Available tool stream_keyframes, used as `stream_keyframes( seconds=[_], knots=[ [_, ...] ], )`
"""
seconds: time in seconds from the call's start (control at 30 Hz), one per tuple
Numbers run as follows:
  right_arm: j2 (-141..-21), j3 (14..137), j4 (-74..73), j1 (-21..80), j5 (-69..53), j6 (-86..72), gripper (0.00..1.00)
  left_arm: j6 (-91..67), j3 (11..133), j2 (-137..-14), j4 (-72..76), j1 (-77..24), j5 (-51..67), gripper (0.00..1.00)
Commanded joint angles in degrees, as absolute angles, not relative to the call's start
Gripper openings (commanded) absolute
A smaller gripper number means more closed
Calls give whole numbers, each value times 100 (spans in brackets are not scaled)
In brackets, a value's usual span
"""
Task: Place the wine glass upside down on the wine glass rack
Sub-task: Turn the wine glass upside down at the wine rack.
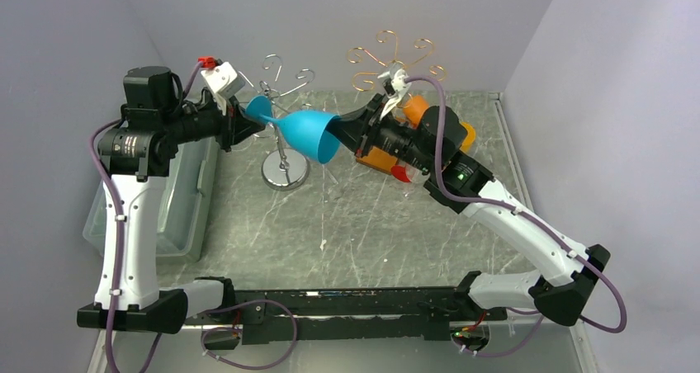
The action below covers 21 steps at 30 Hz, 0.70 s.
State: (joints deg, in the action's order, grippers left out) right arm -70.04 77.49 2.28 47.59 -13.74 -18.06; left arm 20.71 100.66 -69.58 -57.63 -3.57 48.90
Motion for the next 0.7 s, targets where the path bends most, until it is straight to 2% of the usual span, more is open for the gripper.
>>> stream_keyframes(
  seconds=[0.0, 0.1, 0.13, 0.17, 0.2, 0.27, 0.33, 0.43, 0.67],
  knots=[
    [-6626, 7629, -243, 4852, -1778, -1580, 0, 2807, 10074, -6821, -5109, -332, 4451, 0],
    [-6377, 7662, -1290, 4831, -1636, -1131, 0, 3326, 9747, -6556, -4535, -327, 4164, 0],
    [-6276, 7668, -1602, 4812, -1561, -1004, 73, 3470, 9595, -6451, -4302, -328, 4071, 0],
    [-6166, 7683, -1858, 4783, -1503, -892, 84, 3634, 9464, -6349, -4115, -333, 4001, 0],
    [-6061, 7701, -2078, 4755, -1461, -759, 89, 3815, 9329, -6267, -3943, -331, 3973, 0],
    [-5879, 7813, -2413, 4716, -1446, -543, 97, 4108, 9062, -6094, -3610, -330, 3931, 0],
    [-5856, 7975, -2646, 4703, -1374, -366, 99, 4196, 8882, -5996, -3251, -334, 3861, 0],
    [-6007, 8187, -2567, 4699, -1316, -363, 100, 4216, 8801, -5919, -2968, -334, 3918, 0],
    [-7184, 9000, -1741, 4709, -2288, -885, 100, 4793, 8225, -5457, -2318, -334, 4978, 0]
  ],
)
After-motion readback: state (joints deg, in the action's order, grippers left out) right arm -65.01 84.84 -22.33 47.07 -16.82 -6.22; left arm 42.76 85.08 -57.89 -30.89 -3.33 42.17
